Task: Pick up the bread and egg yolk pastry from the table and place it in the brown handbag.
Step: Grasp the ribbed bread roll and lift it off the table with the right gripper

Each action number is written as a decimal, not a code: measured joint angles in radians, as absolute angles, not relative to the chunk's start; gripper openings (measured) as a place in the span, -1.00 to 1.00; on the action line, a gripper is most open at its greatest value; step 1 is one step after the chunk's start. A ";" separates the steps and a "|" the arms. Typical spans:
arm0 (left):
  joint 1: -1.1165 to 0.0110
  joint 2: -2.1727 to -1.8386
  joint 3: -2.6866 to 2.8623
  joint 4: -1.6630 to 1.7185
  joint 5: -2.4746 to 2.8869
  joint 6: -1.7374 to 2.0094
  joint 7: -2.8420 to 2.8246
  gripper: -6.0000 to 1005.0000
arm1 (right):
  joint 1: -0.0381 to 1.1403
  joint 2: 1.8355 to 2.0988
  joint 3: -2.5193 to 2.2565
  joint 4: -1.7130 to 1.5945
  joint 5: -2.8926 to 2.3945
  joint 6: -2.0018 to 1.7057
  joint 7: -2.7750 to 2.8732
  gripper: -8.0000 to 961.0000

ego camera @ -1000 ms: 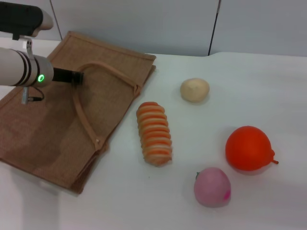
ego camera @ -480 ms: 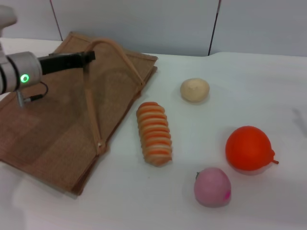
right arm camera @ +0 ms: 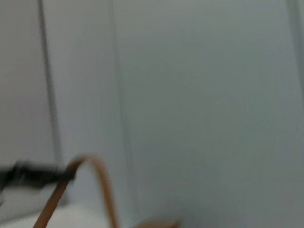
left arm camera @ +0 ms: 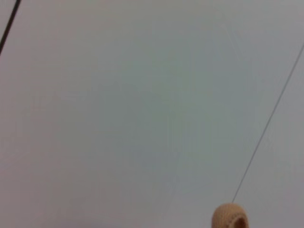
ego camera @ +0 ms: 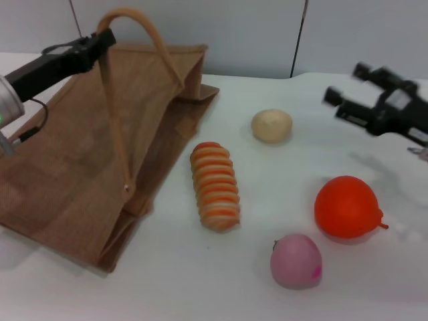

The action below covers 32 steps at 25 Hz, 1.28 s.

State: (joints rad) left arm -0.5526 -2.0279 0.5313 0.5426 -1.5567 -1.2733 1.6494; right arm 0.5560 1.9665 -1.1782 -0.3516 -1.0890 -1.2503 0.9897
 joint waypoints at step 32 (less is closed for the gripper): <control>-0.545 -2.029 0.456 0.518 -1.603 -1.334 1.670 -0.75 | 0.774 2.025 -1.916 -1.019 -2.148 -0.863 2.457 0.75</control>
State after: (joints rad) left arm -0.5454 -2.0295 0.4556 0.5183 -1.6030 -1.3341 1.6705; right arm 0.7743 2.0255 -1.9157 -1.0186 -2.1477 -0.8627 2.4573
